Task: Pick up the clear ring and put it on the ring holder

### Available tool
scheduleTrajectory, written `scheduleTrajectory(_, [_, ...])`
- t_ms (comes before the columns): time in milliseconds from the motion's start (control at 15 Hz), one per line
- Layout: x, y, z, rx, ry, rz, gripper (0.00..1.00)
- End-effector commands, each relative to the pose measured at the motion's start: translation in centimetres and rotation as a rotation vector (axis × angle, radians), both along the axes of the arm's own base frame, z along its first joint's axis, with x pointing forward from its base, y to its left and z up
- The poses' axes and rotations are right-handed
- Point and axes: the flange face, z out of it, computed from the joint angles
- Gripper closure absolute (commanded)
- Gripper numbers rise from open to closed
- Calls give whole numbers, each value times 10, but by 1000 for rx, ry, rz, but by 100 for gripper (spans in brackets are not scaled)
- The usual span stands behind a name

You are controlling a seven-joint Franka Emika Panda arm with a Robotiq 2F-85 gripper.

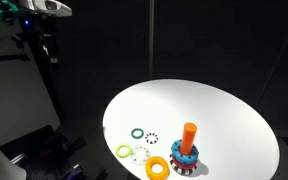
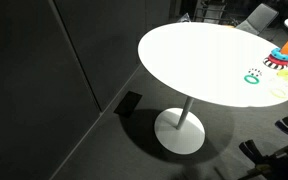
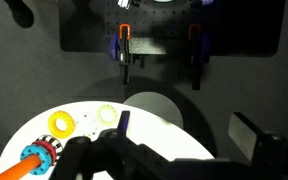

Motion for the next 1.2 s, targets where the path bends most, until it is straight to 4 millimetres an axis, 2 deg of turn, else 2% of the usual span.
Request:
scheduleTrajectory(0, [0,0,0,0,1,0,0])
scheduleTrajectory(267, [0,0,0,0,0,0,0])
scheduleTrajectory(533, [13,-6,-7,-3,-36,-35,0])
scheduleTrajectory(1133, [63,-27,-22,12,-155,-136,0])
